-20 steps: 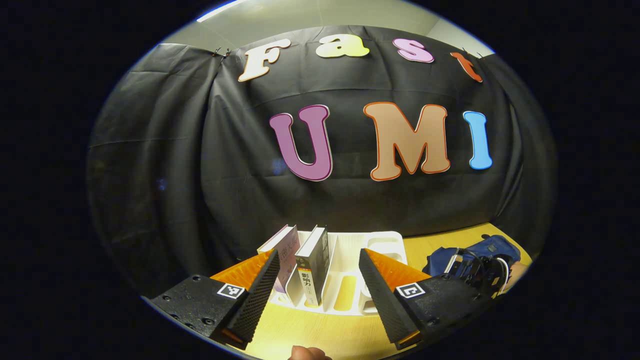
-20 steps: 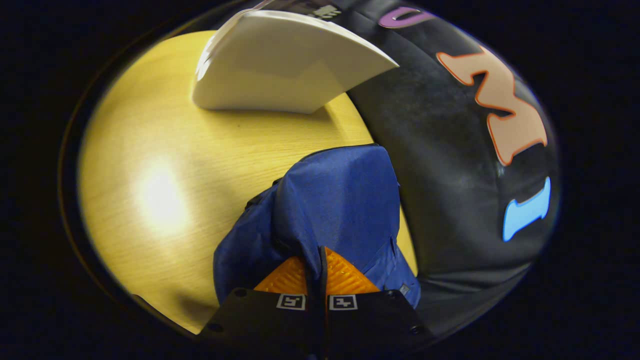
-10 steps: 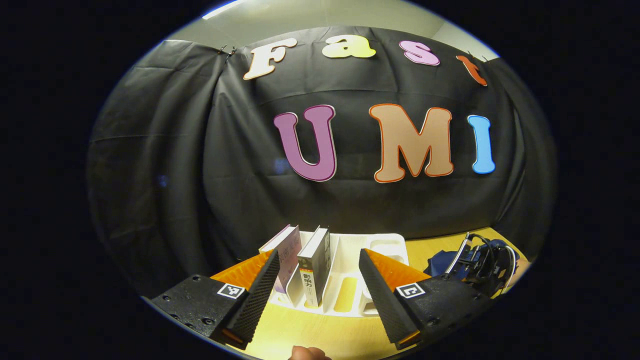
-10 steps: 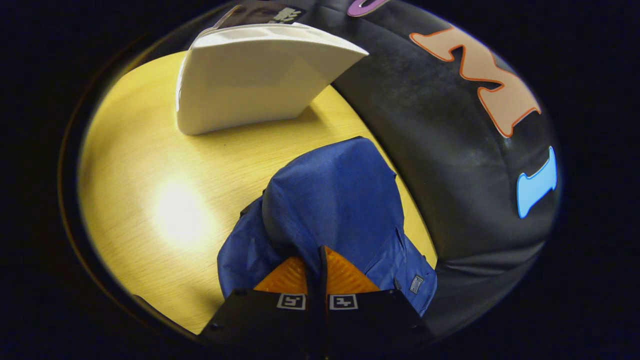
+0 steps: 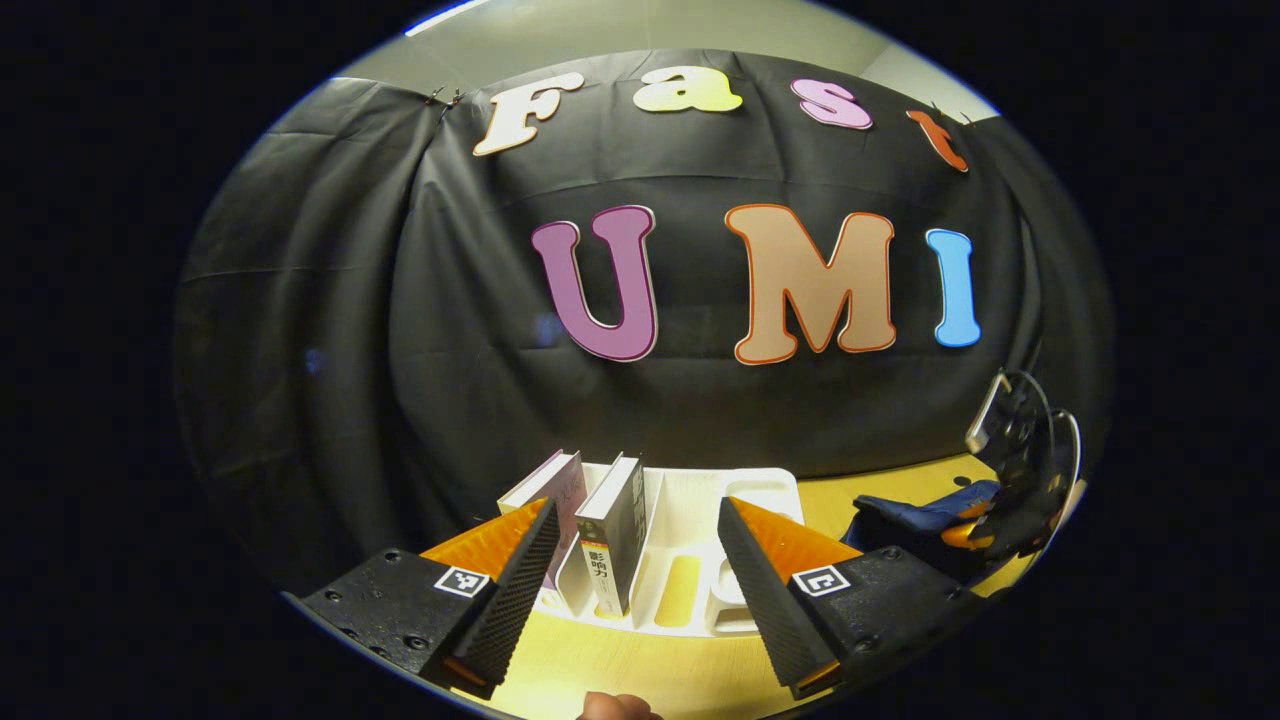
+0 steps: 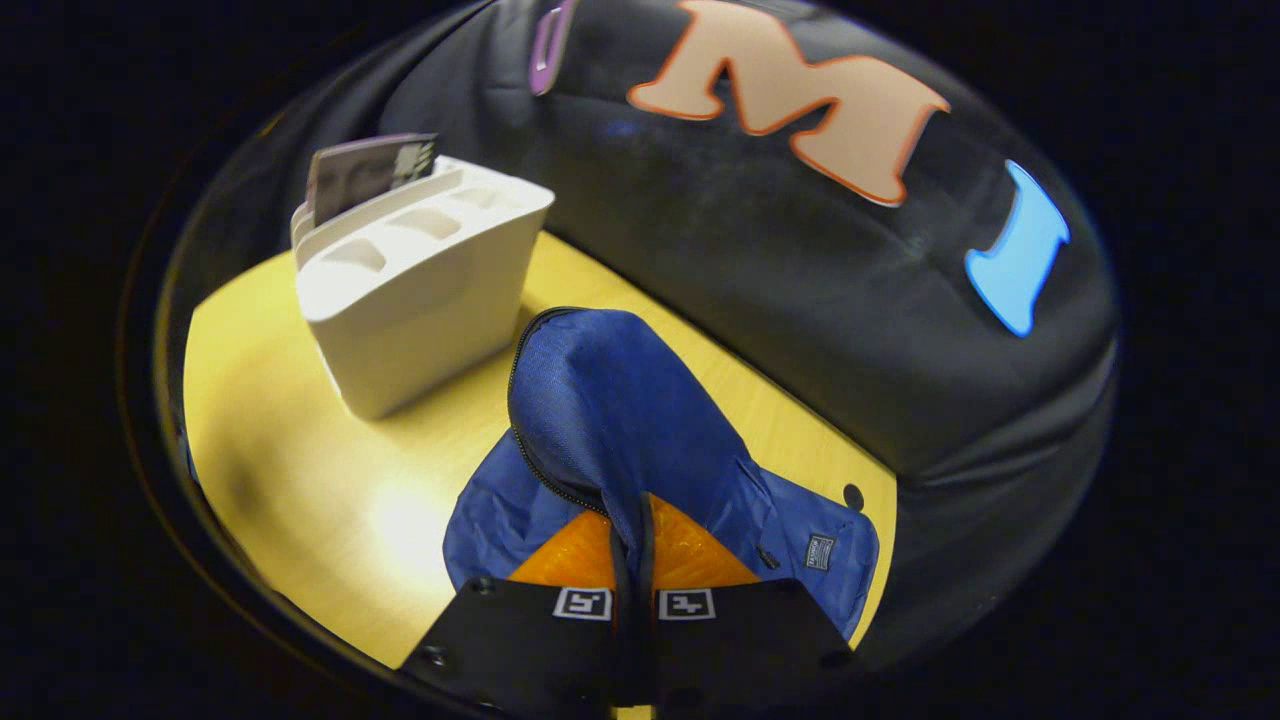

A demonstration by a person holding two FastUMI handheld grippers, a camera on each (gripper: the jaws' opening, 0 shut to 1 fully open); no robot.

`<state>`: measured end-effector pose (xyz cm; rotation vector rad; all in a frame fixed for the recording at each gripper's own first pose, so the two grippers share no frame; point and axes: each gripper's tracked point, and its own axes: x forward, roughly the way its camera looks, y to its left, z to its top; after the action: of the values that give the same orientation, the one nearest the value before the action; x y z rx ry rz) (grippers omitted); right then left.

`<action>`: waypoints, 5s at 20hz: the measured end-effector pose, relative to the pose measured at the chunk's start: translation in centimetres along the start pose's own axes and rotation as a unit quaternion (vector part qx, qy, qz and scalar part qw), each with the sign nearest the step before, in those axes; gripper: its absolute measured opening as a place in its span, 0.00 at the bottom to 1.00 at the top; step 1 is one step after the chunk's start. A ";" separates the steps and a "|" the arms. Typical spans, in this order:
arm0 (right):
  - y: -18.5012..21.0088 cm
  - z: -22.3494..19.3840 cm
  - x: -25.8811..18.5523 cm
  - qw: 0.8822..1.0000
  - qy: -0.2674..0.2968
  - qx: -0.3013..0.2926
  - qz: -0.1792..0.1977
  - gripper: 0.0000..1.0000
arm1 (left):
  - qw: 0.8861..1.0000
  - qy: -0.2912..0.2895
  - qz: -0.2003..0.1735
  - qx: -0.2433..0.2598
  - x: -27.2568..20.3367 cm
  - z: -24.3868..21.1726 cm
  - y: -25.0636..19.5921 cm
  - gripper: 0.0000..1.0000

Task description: Open the schoolbag, grab two books from the bookshelf and put them into the schoolbag.

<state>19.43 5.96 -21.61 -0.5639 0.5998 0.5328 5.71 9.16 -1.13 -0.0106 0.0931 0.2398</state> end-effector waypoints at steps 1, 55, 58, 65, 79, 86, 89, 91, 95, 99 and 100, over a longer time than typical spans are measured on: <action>-0.9 0.4 -0.4 0.999 -0.008 0.033 -0.002 0.03 | 1.000 -0.001 -0.001 0.001 0.1 0.1 -0.1 0.93; -8.6 -1.2 -3.8 0.892 -0.068 0.445 -0.041 0.01 | 0.867 0.480 -0.097 0.088 18.6 -14.2 4.0 0.37; -8.6 -1.2 -3.7 0.892 -0.068 0.446 -0.042 0.01 | 0.867 0.481 -0.095 0.087 18.4 -14.3 4.0 0.37; -8.7 -1.3 -3.8 0.891 -0.066 0.447 -0.045 0.01 | 0.884 0.442 -0.117 0.101 18.4 -11.3 4.1 0.36; -8.8 -1.3 -3.9 0.891 -0.061 0.448 -0.047 0.03 | 0.920 0.355 -0.153 -0.070 18.7 -1.8 6.1 0.35; -8.8 -1.3 -3.9 0.891 -0.058 0.448 -0.048 0.03 | 0.910 0.318 -0.178 -0.200 18.6 1.2 7.7 0.34; -8.7 -1.4 -3.9 0.891 -0.056 0.447 -0.049 0.03 | 0.891 0.313 -0.193 -0.266 18.3 1.1 7.2 0.34; -8.8 -1.4 -3.9 0.892 -0.054 0.447 -0.050 0.03 | 0.879 0.310 -0.202 -0.299 18.3 1.1 6.9 0.34; -8.7 -1.5 -3.8 0.894 -0.049 0.442 -0.048 0.03 | 0.854 0.304 -0.238 -0.349 17.2 1.8 5.5 0.34; -8.7 -1.5 -3.8 0.895 -0.048 0.442 -0.047 0.01 | 0.826 0.301 -0.259 -0.400 17.2 2.2 2.9 0.34; -8.7 -1.3 -3.8 0.895 -0.050 0.441 -0.047 0.03 | 0.823 0.297 -0.261 -0.409 17.4 1.8 2.4 0.34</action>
<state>21.53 -2.27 -17.16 0.2985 0.6409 0.1517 22.16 15.62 -0.92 -0.9695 0.5987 -0.3028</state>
